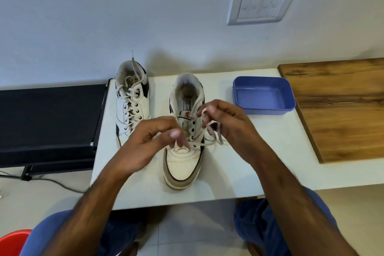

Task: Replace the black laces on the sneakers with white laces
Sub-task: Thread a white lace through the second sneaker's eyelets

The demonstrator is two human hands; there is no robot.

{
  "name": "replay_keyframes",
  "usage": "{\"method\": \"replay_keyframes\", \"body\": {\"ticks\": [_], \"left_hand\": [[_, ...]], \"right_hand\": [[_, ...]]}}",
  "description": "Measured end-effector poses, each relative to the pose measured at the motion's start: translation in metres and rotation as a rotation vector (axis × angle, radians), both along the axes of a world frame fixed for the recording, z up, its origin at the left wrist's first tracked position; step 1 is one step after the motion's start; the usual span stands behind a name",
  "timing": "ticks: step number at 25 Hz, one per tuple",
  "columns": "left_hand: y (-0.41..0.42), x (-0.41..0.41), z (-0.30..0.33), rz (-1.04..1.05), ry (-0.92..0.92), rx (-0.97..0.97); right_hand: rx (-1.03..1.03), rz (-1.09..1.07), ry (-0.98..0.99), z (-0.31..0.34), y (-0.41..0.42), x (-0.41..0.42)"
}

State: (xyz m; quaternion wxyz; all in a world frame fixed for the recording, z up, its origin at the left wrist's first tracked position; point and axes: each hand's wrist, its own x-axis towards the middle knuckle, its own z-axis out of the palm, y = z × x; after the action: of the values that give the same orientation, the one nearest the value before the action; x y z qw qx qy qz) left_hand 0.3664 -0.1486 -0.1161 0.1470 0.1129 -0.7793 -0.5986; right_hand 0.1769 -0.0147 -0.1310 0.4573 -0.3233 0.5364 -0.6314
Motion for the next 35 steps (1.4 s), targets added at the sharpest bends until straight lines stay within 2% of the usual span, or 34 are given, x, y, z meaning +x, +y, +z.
{"method": "replay_keyframes", "body": {"ticks": [3, 5, 7, 10, 12, 15, 18, 22, 25, 28, 30, 33, 35], "left_hand": [[0.013, -0.014, -0.009, 0.211, -0.047, -0.353], [0.013, -0.016, -0.014, 0.202, -0.068, -0.397], [0.011, -0.015, -0.018, 0.18, -0.06, -0.323], [0.007, -0.016, -0.02, 0.106, -0.04, -0.017], [0.001, -0.012, -0.018, 0.104, 0.022, 0.111], [-0.016, 0.005, -0.012, 0.185, 0.084, 0.187], [-0.029, 0.019, -0.012, 0.206, 0.002, 0.192], [-0.02, 0.017, -0.017, -0.148, -0.253, 0.146], [-0.008, 0.012, -0.017, -0.367, -0.416, 0.085], [0.013, 0.003, -0.017, -0.45, -0.523, 0.034], [0.035, -0.008, -0.019, -0.491, -0.526, 0.024], [0.059, -0.017, -0.02, -0.542, -0.441, 0.065], [0.051, -0.016, -0.016, -0.375, -0.334, 0.065]], "right_hand": [[0.056, 0.152, 0.191, 0.002, -0.004, 0.013], [0.081, 0.184, 0.239, 0.004, -0.006, 0.016], [0.095, 0.205, 0.264, 0.004, -0.008, 0.017], [0.12, 0.233, 0.286, 0.001, -0.008, 0.015], [0.129, 0.219, 0.251, 0.001, -0.004, 0.008], [0.106, 0.019, -0.007, 0.006, 0.007, -0.011], [0.125, -0.217, -0.194, 0.005, 0.011, -0.024], [0.007, -0.441, -0.653, 0.001, 0.005, -0.02], [-0.081, -0.541, -0.795, 0.002, 0.003, -0.019], [-0.091, -0.524, -0.755, 0.004, 0.001, -0.021], [-0.056, -0.453, -0.666, 0.003, -0.001, -0.017], [0.003, -0.273, -0.413, -0.002, -0.002, -0.008], [0.031, -0.121, -0.191, -0.007, -0.002, -0.004]]}}
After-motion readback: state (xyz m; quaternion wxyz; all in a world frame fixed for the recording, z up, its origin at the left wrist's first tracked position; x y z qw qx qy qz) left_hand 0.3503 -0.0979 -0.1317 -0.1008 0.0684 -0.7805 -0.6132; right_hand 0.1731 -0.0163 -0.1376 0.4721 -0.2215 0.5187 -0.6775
